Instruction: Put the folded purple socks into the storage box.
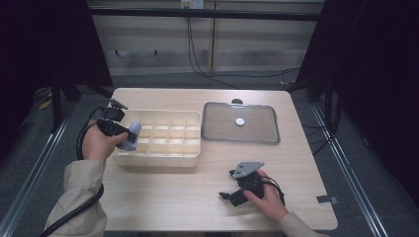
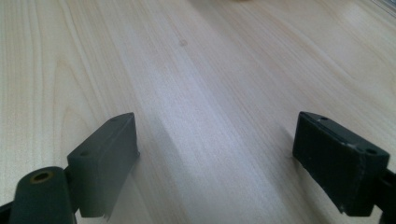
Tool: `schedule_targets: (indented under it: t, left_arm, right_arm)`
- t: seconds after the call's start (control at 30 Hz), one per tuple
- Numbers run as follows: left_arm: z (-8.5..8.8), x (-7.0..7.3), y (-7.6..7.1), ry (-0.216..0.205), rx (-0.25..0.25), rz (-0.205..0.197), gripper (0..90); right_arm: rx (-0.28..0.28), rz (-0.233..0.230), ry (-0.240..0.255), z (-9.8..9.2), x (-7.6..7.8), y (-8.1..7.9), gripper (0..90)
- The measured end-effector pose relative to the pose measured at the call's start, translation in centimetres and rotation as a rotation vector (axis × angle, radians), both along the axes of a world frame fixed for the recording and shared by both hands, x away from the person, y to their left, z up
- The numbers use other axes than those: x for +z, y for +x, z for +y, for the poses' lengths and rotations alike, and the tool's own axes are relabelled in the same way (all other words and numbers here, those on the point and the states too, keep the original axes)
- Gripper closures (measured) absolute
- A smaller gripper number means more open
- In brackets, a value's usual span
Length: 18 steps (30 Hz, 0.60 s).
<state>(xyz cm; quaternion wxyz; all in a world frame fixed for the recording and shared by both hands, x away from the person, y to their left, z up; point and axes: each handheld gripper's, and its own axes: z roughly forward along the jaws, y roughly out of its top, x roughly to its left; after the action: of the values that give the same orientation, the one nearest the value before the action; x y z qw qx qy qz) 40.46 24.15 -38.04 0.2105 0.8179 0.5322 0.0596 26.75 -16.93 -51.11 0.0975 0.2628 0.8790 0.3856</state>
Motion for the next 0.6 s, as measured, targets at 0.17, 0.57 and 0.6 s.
schedule_targets:
  t: [0.17,0.57,0.6]
  left_arm:
    - [0.4,-0.4,0.2,0.003,0.009,-0.001,66.6]
    - [1.6,-1.3,0.7,0.024,0.037,0.002,66.5]
    - [1.6,-1.3,0.7,0.024,0.037,0.002,66.6]
  right_arm:
    - [0.001,0.002,0.0,0.0,0.0,0.0,13.2]
    - [0.002,0.002,0.0,0.0,0.0,0.0,13.2]
    - [0.002,0.002,0.0,0.0,0.0,0.0,13.2]
